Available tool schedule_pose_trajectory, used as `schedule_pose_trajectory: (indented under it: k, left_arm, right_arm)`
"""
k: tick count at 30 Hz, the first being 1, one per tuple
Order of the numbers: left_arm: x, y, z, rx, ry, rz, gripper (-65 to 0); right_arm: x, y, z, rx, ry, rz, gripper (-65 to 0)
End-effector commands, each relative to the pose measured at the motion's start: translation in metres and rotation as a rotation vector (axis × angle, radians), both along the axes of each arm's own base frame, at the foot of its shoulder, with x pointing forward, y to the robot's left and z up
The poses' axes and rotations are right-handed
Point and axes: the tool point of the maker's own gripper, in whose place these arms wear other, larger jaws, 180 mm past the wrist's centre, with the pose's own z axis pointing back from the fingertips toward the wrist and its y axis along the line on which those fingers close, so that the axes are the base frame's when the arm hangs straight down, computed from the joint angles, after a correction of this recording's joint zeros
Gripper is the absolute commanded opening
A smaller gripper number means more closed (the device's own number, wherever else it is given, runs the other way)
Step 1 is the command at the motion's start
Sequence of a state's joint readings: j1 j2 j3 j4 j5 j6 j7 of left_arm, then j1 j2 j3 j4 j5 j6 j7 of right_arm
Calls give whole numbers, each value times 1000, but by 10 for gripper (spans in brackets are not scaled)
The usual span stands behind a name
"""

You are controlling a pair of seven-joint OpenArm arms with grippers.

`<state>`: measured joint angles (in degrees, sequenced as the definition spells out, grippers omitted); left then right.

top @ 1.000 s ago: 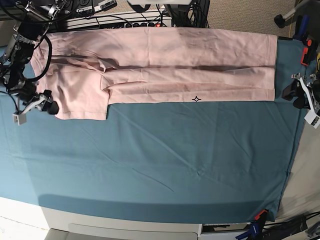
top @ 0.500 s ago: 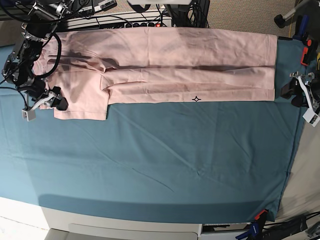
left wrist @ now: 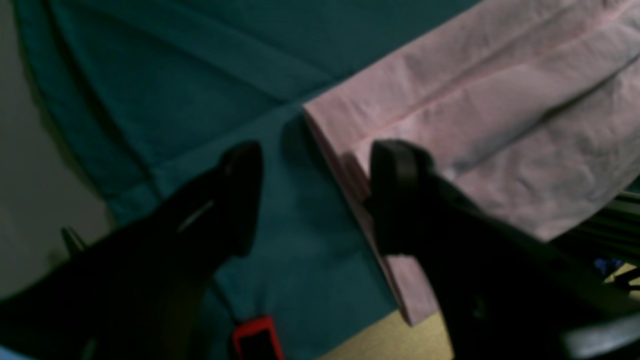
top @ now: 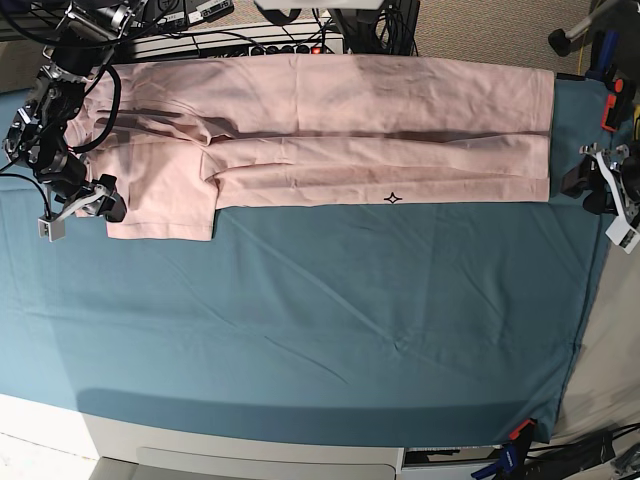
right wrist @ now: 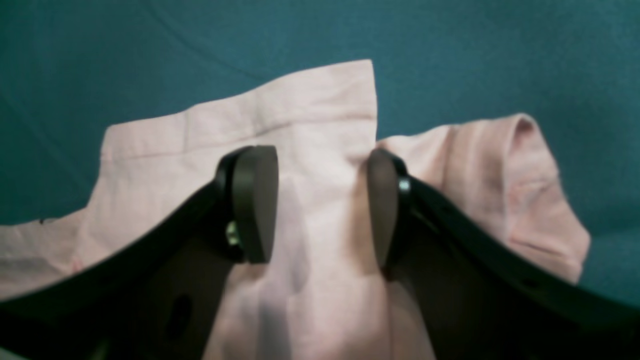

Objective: Fold the T-shirt properly
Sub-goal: 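Grasp the shirt's end near the right gripper and tuck it flat, then grasp the shirt's end with the right gripper and the other end with the left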

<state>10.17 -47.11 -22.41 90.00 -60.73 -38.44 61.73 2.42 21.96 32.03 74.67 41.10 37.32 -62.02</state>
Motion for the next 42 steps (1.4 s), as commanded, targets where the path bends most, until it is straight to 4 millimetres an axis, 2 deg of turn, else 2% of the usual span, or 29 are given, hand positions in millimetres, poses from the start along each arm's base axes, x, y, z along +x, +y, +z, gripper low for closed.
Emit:
schedule_pose_trajectory:
  k: [1,5,7,16,20,21,23,26,27,31,34,42]
  left_arm:
    - [8,4,14,6,-38,-3,-300]
    - [8,4,14,7,-38,-3,-300]
    - [8,4,14,7,-38,-3,-300]
    - [8,4,14,6,-39,-3,-300]
    - [8,4,14,6,-38,-3,-300]
    - [8,4,14,6,-39,-3,-300]
    - [8,4,14,6,-39,-3,-300]
    - [8,4,14,6,-38,-3,-300]
    - [8,4,14,6,-39,-3,-300]
    - [8,4,14,7,-38,-3,-300]
    - [8,5,14,10,-38,-3,-300]
    - [9,4,15,3,-48,-1,-300]
  right_arm:
    - [10,-7,19,-9,-54,-3,-357]
    - [9,-24,14,-54,-23,-91,-357]
    - [9,-27,14,-65,-26,-98,-357]
    - [11,-7,20,27,-53,-37,-357]
    - [11,-5,21,40,-54,-30,-362]
    - [11,-5,21,40,-54,-30,-375]
    - [11,-5,21,40,-56,-30,-449]
    - [11,-4,21,35,-60,-13,-650]
    - [11,-2,22,29,-66,7,-650]
    - [10,18,31,111,-93,81,-650]
    - [1,40,46,187,-112,158,-650]
    - [-57,87,83,-24,-128,388,-650]
